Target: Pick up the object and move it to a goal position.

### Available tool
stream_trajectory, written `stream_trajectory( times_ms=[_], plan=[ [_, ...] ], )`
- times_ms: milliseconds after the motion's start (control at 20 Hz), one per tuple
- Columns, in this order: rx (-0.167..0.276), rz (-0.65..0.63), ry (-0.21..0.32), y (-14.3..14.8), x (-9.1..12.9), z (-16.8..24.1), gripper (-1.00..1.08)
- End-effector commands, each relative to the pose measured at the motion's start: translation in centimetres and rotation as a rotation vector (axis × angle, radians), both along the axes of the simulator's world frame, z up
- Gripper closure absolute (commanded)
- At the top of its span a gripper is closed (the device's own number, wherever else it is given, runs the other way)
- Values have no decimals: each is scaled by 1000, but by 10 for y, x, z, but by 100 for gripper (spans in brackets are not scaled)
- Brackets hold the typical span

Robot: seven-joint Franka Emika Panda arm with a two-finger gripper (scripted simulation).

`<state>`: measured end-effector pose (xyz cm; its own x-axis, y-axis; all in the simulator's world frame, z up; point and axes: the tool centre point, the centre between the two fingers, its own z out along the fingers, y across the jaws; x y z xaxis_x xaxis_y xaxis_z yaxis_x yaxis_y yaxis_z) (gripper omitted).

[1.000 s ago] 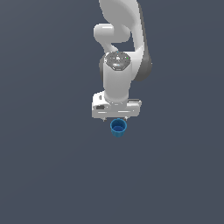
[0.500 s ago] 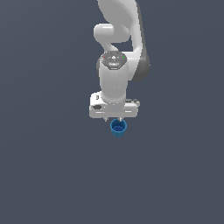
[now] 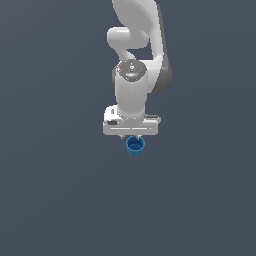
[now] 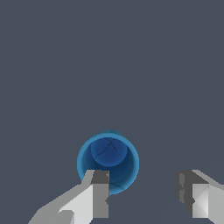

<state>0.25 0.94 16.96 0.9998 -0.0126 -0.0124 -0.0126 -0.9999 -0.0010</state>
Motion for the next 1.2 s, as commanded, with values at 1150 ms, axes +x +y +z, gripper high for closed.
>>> stream_trajectory(
  times_ms=[1150],
  plan=[
    [-72,-416,-8,48,-6,-49,-20]
  ],
)
